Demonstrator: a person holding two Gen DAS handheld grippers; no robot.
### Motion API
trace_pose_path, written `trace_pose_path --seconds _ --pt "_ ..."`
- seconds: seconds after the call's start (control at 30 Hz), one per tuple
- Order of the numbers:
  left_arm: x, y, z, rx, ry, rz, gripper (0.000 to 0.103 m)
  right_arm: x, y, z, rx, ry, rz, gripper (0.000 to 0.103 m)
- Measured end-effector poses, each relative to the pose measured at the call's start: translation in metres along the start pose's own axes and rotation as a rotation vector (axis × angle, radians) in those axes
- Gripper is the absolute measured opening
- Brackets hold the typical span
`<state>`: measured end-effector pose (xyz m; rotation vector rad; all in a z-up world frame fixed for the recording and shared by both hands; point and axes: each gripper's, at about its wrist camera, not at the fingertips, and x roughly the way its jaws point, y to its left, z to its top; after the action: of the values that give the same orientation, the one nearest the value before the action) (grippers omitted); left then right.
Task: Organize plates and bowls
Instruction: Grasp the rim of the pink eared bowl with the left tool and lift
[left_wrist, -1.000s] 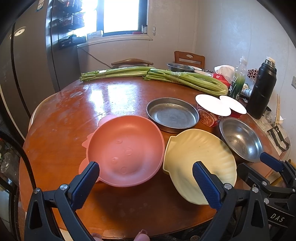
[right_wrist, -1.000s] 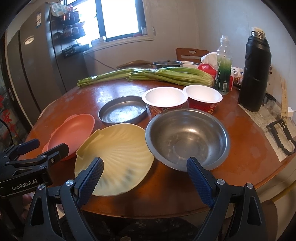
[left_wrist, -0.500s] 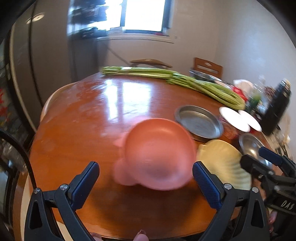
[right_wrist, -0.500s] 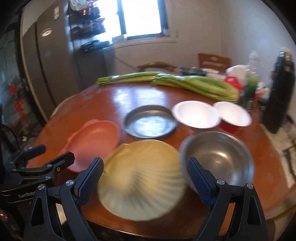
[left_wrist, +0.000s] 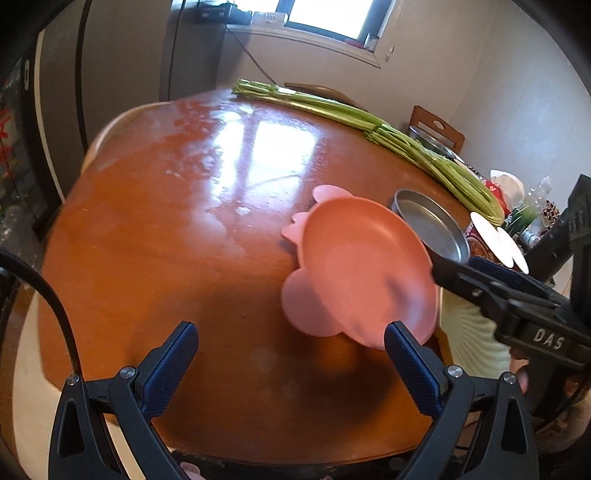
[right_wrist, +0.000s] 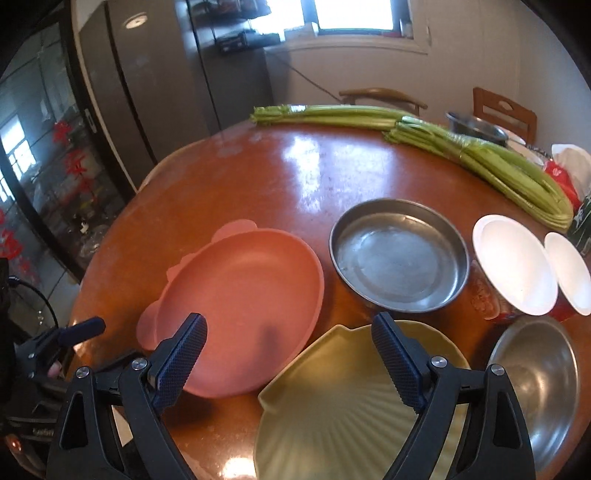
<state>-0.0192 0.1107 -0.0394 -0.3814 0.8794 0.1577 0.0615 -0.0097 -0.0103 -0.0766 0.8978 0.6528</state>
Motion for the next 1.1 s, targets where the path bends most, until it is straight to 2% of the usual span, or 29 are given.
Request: trace_pose_path --seconds 0.1,0.2,0.3,0.37,0.47,0.57,0.73,1.1 --pt "0.010 -0.004 0.001 -0.007 0.033 -0.022 0.101 0.006 -0.002 0.001 0.007 0.011 0.017 0.090" --pt "0.015 -0.009 0.001 -0.005 0.042 -0.015 0.099 0.013 -0.002 0.002 0.012 0.024 0.044 0.084" --pt "0.018 -0.013 0.003 0.009 0.036 -0.003 0.097 0.023 -0.004 0.005 0.020 0.044 0.050 0.071" --pt "0.020 -0.016 0.004 0.014 0.038 -0.003 0.090 0.025 -0.003 0.006 0.012 0.043 0.049 0.063" --pt "0.024 -0.018 0.005 0.023 0.043 -0.005 0.087 0.027 -0.003 0.008 0.012 0.050 0.076 0.058" --pt "0.025 -0.019 0.007 0.026 0.041 -0.002 0.082 0.029 -0.002 0.008 -0.003 0.040 0.049 0.053" --pt "0.028 -0.022 0.010 0.026 0.041 -0.018 0.066 0.034 -0.004 0.010 -0.006 0.041 0.042 0.049" --pt "0.028 -0.008 0.025 0.010 0.015 0.001 0.062 0.024 0.003 0.008 -0.026 0.022 0.065 0.049"
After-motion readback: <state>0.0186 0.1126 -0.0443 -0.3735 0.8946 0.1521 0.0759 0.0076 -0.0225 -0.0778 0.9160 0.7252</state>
